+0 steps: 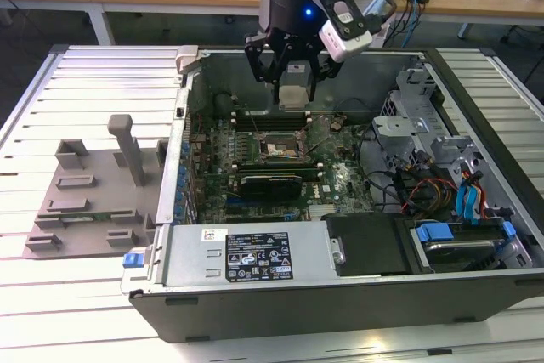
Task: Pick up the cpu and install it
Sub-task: 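Pick up the cpu and move it towards the insertion slot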
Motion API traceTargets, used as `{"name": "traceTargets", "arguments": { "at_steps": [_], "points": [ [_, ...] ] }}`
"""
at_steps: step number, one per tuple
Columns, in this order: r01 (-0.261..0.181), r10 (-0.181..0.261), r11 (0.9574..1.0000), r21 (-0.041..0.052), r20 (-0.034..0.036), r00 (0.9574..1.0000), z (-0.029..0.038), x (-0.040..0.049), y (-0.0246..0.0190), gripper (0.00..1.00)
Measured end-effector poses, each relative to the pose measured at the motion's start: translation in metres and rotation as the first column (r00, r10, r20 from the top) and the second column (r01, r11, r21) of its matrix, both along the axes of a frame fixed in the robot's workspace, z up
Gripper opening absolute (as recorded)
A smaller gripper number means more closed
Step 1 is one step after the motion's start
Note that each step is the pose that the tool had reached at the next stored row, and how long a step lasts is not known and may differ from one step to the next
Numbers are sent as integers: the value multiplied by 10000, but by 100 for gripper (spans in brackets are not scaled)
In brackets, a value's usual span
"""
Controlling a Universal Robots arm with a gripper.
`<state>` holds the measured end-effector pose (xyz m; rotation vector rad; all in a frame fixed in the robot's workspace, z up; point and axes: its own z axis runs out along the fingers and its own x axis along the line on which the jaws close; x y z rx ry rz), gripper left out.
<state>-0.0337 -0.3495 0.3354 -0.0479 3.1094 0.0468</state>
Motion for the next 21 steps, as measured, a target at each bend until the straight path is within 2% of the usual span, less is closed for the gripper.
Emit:
{"name": "traceTargets", "arguments": {
  "at_steps": [7, 21],
  "points": [
    [0, 0, 10000, 0, 0, 10000, -81, 0, 0, 55],
    [0, 0, 10000, 0, 1, 10000, -165, 0, 0, 55]
  ]
}}
